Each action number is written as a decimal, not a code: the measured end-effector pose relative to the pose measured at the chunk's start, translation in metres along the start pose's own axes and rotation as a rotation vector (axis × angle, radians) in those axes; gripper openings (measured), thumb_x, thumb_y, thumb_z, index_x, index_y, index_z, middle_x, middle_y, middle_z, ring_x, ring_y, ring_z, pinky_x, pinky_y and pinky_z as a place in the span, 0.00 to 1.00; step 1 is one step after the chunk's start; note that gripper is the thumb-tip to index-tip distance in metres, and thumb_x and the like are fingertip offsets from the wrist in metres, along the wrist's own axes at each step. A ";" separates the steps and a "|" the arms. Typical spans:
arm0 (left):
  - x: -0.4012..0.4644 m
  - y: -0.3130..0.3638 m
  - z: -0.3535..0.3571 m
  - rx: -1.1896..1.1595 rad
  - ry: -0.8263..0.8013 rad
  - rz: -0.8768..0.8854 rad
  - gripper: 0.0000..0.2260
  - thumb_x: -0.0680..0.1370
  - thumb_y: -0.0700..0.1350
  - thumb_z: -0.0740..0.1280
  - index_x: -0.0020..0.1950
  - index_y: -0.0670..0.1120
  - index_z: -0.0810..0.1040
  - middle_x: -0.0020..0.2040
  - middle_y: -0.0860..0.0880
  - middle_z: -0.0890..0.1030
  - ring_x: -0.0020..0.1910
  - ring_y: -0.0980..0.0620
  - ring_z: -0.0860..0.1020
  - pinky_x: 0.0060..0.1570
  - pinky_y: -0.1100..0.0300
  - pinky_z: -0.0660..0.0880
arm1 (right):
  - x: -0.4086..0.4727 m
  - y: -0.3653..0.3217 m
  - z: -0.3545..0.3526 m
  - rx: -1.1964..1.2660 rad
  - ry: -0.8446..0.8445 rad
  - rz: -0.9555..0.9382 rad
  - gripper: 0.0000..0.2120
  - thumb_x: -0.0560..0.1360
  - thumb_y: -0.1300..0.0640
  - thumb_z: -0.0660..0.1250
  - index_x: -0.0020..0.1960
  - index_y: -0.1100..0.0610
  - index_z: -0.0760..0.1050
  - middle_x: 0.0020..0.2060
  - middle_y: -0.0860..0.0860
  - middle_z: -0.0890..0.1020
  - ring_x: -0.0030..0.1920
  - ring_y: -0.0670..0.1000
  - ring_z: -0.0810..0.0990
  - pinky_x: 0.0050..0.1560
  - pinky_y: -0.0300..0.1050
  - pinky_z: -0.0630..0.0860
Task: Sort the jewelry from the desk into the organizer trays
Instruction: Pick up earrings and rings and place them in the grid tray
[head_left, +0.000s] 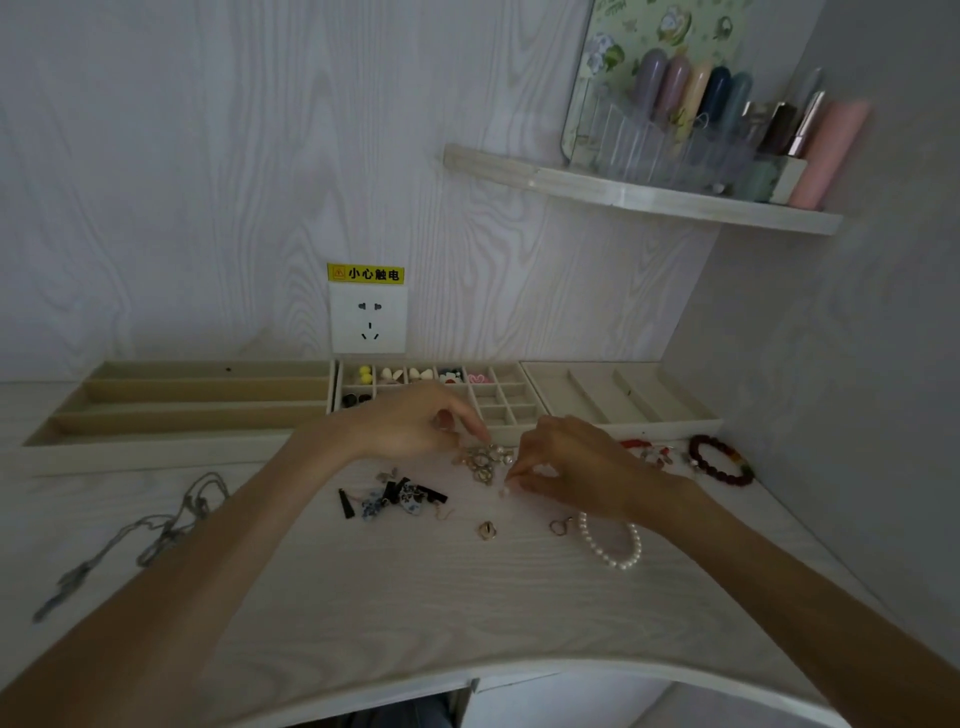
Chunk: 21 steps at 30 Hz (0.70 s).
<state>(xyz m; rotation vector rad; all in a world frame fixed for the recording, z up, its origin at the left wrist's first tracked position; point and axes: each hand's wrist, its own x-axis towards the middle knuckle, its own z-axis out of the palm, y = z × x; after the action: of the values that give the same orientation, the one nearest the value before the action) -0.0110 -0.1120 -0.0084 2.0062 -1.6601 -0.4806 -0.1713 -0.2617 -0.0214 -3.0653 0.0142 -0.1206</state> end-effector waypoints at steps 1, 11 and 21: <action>-0.002 -0.001 -0.008 -0.017 0.034 -0.006 0.11 0.78 0.39 0.65 0.56 0.51 0.82 0.57 0.56 0.80 0.50 0.62 0.76 0.52 0.68 0.72 | 0.001 0.000 -0.002 0.016 0.021 0.009 0.09 0.76 0.51 0.65 0.53 0.48 0.81 0.44 0.44 0.80 0.43 0.42 0.68 0.44 0.37 0.61; -0.002 -0.004 -0.049 -0.172 0.090 -0.020 0.13 0.82 0.45 0.58 0.61 0.51 0.78 0.57 0.55 0.80 0.57 0.63 0.76 0.59 0.69 0.70 | 0.037 0.008 -0.063 0.403 0.166 0.061 0.05 0.74 0.55 0.68 0.46 0.54 0.82 0.38 0.44 0.83 0.37 0.39 0.76 0.38 0.27 0.69; 0.035 -0.029 -0.031 -0.314 0.082 -0.021 0.10 0.74 0.51 0.69 0.51 0.49 0.84 0.46 0.55 0.84 0.45 0.64 0.81 0.46 0.72 0.73 | 0.083 0.032 -0.055 0.612 0.065 0.082 0.05 0.74 0.55 0.68 0.47 0.52 0.83 0.40 0.47 0.85 0.40 0.41 0.81 0.42 0.28 0.72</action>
<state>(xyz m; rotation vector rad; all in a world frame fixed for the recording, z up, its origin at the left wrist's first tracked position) 0.0359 -0.1375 0.0016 1.7892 -1.4168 -0.6169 -0.0930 -0.2982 0.0376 -2.4448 0.0892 -0.1810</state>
